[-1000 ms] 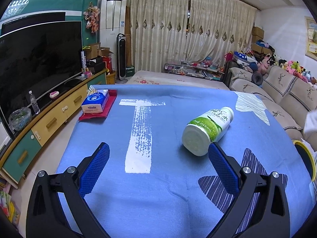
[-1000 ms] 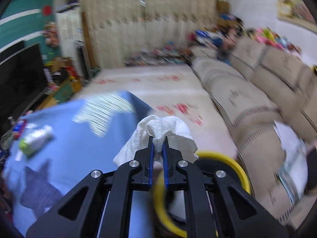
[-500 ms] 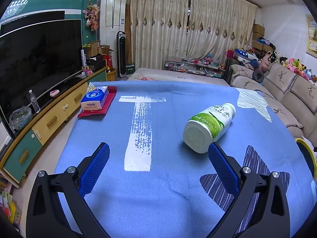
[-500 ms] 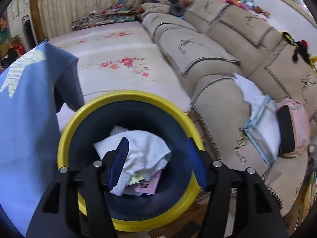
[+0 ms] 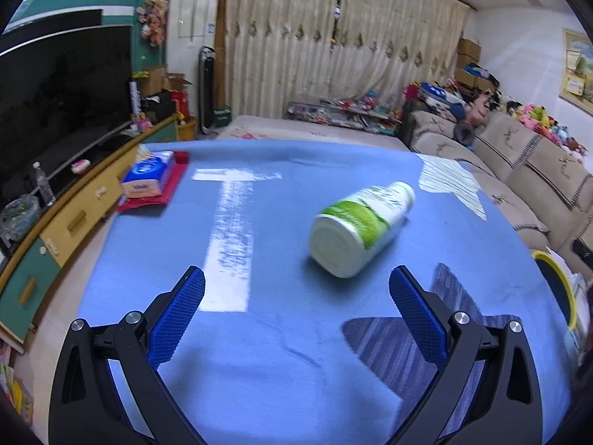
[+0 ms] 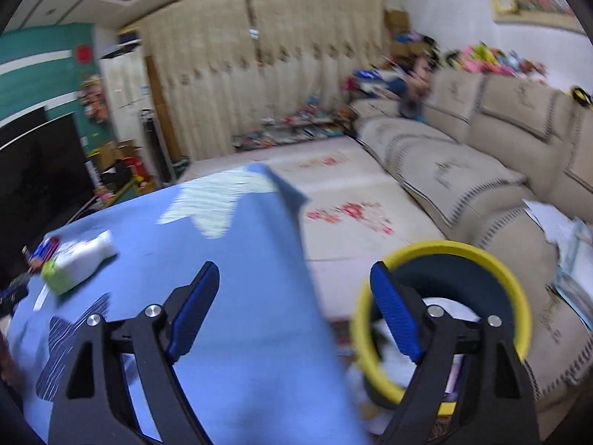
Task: Collect trash
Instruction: 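Grasp the white coconut-water bottle with the left gripper, then carry the coconut-water bottle to the yellow bin and release it with the left gripper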
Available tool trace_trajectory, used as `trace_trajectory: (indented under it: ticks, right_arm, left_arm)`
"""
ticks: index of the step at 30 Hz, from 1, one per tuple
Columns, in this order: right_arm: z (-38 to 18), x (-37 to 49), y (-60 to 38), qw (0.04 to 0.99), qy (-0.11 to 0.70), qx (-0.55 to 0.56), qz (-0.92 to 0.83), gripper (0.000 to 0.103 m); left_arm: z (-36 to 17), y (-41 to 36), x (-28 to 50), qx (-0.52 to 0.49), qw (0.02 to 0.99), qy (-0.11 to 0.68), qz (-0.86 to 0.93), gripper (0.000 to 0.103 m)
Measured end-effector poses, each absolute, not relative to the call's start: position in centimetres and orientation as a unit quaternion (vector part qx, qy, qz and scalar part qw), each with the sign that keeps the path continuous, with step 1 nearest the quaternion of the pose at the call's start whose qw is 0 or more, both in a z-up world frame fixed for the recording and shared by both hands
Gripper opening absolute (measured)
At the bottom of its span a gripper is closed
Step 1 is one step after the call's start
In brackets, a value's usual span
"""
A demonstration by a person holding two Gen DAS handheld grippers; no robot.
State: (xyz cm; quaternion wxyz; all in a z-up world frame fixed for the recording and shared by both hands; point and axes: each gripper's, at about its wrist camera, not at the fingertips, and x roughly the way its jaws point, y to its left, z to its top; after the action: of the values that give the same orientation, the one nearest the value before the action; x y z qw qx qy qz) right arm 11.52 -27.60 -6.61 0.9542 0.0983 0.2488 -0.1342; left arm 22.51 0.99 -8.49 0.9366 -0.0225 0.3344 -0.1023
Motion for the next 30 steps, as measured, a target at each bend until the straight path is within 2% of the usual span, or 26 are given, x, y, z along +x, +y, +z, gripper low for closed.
trace_trajectory:
  ticks: [8,14,20,24,26,30]
  right_arm:
    - [-6.4,11.4,-26.5,0.960,0.221,0.100,-0.143,0.080]
    - [-6.6,12.0,-25.8,0.957,0.233,0.078,-0.157,0.082]
    - [-6.9,12.4,-26.2,0.954,0.241,0.085,-0.157,0.083]
    - [-7.3,12.6,-26.8,0.948,0.254,0.101,-0.161,0.083]
    - [-7.4,12.6,-27.0,0.947,0.256,0.105,-0.161,0.083]
    - [-7.6,12.8,-26.9,0.946,0.260,0.105,-0.161,0.083]
  left_arm:
    - [-6.6,-2.3,26.0,0.051,0.919,0.345,-0.182,0.098]
    - [-8.0,-6.6,31.0,0.141,0.887,0.376,-0.229,0.098]
    - [-9.8,-8.5,34.6,0.167,0.859,0.415,-0.248,0.096]
    - [-10.7,-8.9,36.0,0.167,0.843,0.443,-0.254,0.080]
    - [-11.0,-9.0,36.3,0.161,0.838,0.451,-0.260,0.076]
    - [-11.3,-9.2,36.3,0.146,0.829,0.463,-0.277,0.052]
